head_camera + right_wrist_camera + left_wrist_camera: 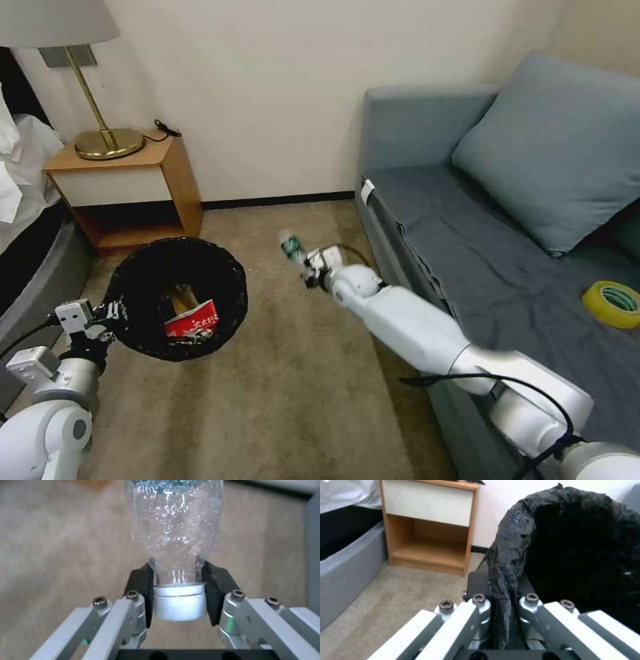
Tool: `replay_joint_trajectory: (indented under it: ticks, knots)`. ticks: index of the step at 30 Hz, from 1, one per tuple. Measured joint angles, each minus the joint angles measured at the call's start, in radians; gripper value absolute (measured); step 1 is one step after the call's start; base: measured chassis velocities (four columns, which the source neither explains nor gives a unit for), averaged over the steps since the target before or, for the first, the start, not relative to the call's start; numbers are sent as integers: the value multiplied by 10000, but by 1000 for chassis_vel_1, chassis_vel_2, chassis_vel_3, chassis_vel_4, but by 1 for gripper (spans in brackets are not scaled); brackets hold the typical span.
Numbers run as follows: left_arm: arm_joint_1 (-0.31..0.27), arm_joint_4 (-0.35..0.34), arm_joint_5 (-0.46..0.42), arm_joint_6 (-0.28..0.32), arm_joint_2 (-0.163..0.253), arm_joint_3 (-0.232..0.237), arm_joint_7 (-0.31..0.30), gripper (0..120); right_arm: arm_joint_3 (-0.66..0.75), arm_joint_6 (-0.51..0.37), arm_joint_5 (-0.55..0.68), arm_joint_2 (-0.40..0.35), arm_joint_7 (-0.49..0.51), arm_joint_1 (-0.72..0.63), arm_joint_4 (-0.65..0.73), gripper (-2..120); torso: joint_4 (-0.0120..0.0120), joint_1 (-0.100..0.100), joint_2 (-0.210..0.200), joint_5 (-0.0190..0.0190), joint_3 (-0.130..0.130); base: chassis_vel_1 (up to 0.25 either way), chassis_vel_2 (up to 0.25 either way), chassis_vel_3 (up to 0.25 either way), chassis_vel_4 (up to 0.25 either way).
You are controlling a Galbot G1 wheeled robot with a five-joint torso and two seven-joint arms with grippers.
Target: Pick up the trash bin, then pick up the garbage on the floor and place it into the trash bin.
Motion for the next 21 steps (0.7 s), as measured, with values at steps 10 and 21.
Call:
replay_joint_trajectory:
  ticks: [10, 21]
  knots:
    - [-106, 544, -73, -38, 174, 176, 10, 4, -43, 185, 615, -766, 601, 340, 3080, 28, -1, 0, 1, -1, 0, 0, 0, 0, 0]
    - [-102, 386, -500, 92, 160, 480, -40, 4, -1429, 291, 1185, -802, 1149, 552, 5572, 28, 0, -1, 1, -1, -1, 0, 0, 0, 0]
